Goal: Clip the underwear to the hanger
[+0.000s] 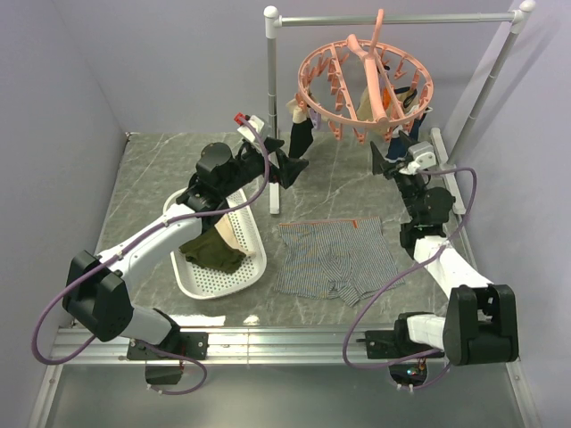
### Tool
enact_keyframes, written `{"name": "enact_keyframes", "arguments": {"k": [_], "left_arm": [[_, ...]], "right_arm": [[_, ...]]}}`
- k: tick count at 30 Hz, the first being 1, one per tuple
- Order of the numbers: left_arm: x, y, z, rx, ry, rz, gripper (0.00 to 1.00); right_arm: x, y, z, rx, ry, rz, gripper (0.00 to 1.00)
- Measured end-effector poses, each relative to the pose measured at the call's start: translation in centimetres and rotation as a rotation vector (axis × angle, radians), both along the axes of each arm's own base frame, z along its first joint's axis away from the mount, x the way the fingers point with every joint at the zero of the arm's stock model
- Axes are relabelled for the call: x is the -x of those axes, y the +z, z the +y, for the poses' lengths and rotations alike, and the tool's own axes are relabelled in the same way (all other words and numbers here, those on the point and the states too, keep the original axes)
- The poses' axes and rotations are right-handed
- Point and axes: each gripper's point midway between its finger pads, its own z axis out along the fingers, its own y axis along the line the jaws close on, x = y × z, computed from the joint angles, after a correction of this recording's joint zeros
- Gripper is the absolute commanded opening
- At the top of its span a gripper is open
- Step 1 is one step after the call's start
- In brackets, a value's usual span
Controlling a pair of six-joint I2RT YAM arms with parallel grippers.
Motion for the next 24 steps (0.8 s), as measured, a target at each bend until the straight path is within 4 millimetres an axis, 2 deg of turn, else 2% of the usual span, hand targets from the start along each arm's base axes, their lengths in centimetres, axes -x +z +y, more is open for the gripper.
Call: {"name": "enact_keyframes", "arguments": {"k": [6, 18, 24], "left_arm": [[-0.1, -0.1, 0.0, 0.008, 0.002, 0.013, 0.99], [-0.5, -0.7, 0.0, 0.001, 0.006, 0.026, 0.99], [-0.9, -1.6, -0.2, -0.01, 0.005, 0.045, 0.99]], "right_arm": [[-1.0, 0.3, 0.5, -0.001, -0.018, -0.003, 0.73], [-2.3, 1.1, -0.2, -0.035, -0.064, -0.006, 0.7], [-2.9, 0.7, -0.2, -0.04, -0.066, 0.01, 0.57]]}}
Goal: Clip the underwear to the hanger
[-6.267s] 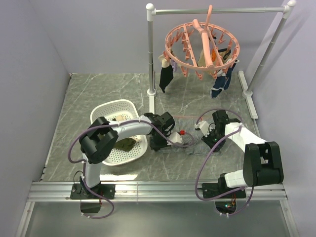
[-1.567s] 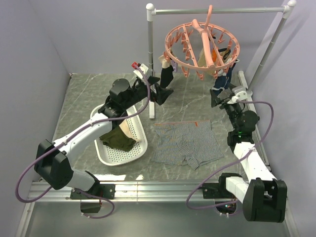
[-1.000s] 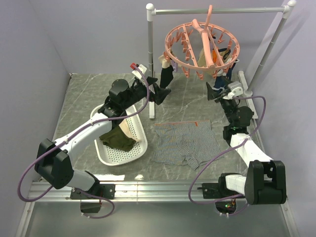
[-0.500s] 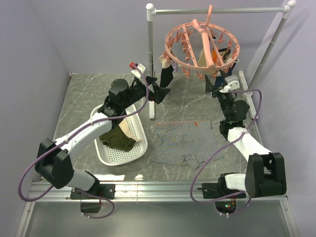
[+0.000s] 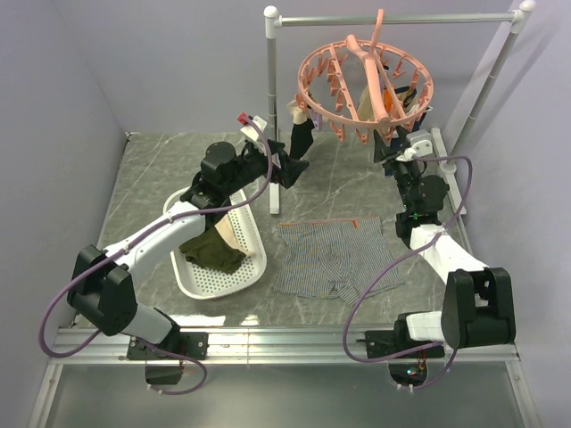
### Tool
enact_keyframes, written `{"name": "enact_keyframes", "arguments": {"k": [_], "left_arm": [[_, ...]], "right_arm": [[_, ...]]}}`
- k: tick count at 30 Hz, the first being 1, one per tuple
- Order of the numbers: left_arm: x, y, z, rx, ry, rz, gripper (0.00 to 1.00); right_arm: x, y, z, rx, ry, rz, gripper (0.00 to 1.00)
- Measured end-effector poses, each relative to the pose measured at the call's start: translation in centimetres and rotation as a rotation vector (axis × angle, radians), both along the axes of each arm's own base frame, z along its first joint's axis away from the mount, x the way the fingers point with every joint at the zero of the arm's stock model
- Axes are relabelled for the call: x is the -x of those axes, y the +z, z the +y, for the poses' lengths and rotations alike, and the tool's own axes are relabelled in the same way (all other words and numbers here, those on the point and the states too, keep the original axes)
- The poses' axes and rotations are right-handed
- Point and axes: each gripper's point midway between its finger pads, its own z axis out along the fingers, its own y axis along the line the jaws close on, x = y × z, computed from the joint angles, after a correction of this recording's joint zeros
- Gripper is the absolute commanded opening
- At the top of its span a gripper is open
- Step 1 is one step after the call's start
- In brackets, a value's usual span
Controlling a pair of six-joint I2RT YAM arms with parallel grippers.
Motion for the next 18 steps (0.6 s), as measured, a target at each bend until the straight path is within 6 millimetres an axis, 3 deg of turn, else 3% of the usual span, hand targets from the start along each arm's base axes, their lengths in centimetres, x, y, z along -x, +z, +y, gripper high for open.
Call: {"name": "enact_keyframes", "arguments": {"k": [11, 17, 18], "left_arm": [[0.0, -0.3, 0.0, -0.012, -0.016, 0.009, 0.99], [0.9, -0.8, -0.5, -0.032, -0.104, 0.021, 0.94], [0.9, -0.8, -0.7, -0.035, -0.123, 0.021, 0.93]], "right_arm": [[0.2, -0.2, 0.5, -0.045, 0.039, 0.047, 0.3], [0.7, 1.5, 1.2, -0.117, 0.1, 0.1, 0.17], [0.7, 1.9, 1.4, -0.137, 0.113, 0.115, 0.11]]}}
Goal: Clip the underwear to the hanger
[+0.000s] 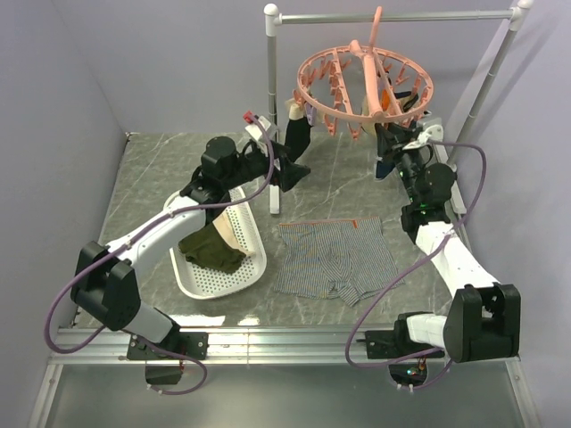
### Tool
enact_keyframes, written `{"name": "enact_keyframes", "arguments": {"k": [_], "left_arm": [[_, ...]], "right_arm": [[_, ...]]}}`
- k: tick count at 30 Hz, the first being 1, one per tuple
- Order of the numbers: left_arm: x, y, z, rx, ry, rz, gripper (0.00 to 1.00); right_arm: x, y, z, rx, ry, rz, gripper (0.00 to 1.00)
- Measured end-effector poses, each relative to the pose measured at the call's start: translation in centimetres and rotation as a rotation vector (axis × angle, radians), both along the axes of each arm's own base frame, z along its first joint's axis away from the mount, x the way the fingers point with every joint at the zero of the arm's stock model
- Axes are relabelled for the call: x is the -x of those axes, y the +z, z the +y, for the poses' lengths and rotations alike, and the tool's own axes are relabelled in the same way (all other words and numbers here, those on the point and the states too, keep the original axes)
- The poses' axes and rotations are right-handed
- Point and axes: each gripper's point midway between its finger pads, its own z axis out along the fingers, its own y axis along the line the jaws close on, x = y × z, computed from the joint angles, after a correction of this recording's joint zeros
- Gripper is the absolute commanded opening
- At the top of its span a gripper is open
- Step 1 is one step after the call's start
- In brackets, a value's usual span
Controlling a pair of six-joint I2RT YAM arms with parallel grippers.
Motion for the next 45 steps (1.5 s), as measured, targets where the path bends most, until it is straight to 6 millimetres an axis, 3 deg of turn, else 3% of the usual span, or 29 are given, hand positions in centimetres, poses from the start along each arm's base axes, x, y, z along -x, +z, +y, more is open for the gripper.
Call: {"name": "enact_keyframes", "arguments": {"k": [5, 10, 17, 23, 31, 45], "left_arm": [[0.6, -0.9, -1.6, -0.011, -0.141, 0.038, 0.83], [0.9, -1.8, -2.9, 0.03, -0.223, 0.101, 0.76], [1.1, -0.6, -4.8, 0.098, -0.245, 0.062, 0.65], [1.2, 0.3, -8.1, 0.129, -0.277, 0.031, 0.69], [-0.9, -0.2, -9.5, 0.222, -0.253, 0.106, 0.67], [-2.4, 5.1, -14.8, 0.28, -0.175, -0.026, 0.61]], "right_arm": [[-0.2, 0.7, 0.6, -0.08, 0.061, 0.095, 0.03], [-0.3, -0.2, 1.0, -0.163, 0.104, 0.212, 0.0], [-0.6, -0.9, 1.3, -0.294, 0.133, 0.362, 0.0], [-0.5, -0.8, 1.6, -0.38, 0.15, 0.434, 0.0], [-0.5, -1.1, 2.1, -0.432, 0.191, 0.483, 0.0], [0.0, -0.4, 3.1, -0.466, 0.275, 0.488, 0.0]]}}
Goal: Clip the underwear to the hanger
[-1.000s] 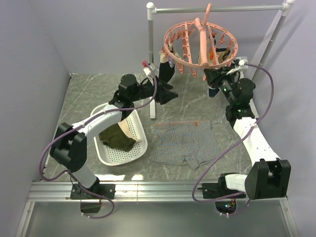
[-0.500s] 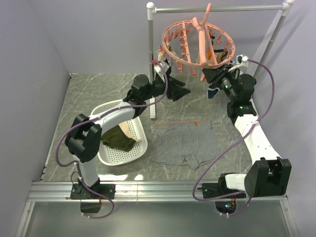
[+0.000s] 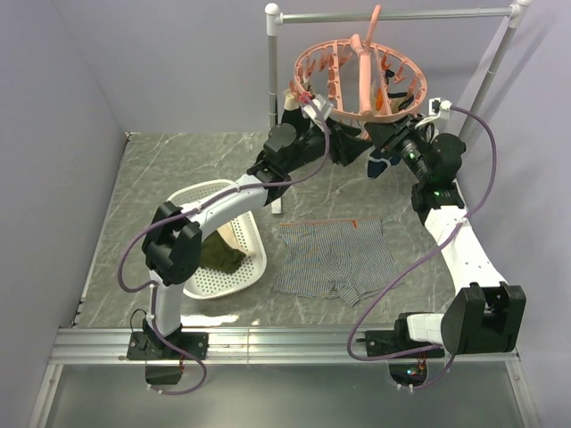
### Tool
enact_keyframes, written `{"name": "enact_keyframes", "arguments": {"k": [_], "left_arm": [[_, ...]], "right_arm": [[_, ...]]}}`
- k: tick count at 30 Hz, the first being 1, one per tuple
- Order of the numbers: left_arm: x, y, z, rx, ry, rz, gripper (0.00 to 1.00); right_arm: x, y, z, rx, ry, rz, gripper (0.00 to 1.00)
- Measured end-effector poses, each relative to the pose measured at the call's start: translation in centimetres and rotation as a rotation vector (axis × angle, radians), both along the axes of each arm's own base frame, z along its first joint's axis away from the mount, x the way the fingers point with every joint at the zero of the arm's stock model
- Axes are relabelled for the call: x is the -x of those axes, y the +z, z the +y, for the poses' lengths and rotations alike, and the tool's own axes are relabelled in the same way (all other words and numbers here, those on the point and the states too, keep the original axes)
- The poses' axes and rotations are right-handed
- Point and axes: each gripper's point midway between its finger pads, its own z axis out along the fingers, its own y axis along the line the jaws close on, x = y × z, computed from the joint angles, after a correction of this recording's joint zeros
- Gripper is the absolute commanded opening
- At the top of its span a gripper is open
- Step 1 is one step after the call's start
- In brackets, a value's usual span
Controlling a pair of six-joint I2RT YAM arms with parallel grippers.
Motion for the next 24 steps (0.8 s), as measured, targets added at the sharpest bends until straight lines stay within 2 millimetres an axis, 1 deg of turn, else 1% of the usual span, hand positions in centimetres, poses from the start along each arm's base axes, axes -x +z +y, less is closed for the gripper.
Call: {"name": "enact_keyframes", "arguments": {"k": [3, 6, 8, 11, 16, 19, 20, 22, 23, 24], "left_arm": [[-1.4, -0.2, -0.4, -0.015, 0.046, 0.005, 0.58], [-2.5, -1.2, -0.5, -0.04, 0.093, 0.014, 0.55], [-2.5, -2.2, -0.8, -0.066, 0.107, 0.03, 0.54], [-2.3, -3.0, -1.2, -0.093, 0.111, 0.037, 0.53], [-2.2, -3.0, -1.4, -0.099, 0.116, 0.022, 0.45], [-2.2, -2.6, -1.4, -0.094, 0.116, 0.002, 0.35], [-2.0, -2.5, -1.5, -0.093, 0.113, -0.009, 0.27], [-1.7, -2.4, -1.8, -0.095, 0.112, -0.029, 0.15], [-1.7, -2.4, -1.8, -0.098, 0.117, -0.038, 0.03], [-1.7, -2.3, -1.9, -0.102, 0.119, -0.053, 0.0]], "right_arm": [[-0.1, 0.3, -0.4, -0.002, -0.009, -0.012, 0.0], [0.1, 0.4, 0.0, -0.002, 0.013, -0.017, 0.0], [0.3, 0.5, 0.2, -0.001, 0.025, -0.022, 0.0], [0.4, 0.6, 0.4, -0.003, 0.038, -0.025, 0.0], [0.5, 0.6, 0.5, -0.004, 0.048, -0.024, 0.0], [0.5, 0.6, 0.5, -0.006, 0.048, -0.024, 0.0], [0.5, 0.6, 0.6, -0.007, 0.048, -0.024, 0.0], [0.5, 0.6, 0.5, -0.008, 0.048, -0.024, 0.02], [0.5, 0.6, 0.6, -0.01, 0.049, -0.023, 0.05], [0.5, 0.6, 0.6, -0.01, 0.049, -0.022, 0.11]]}}
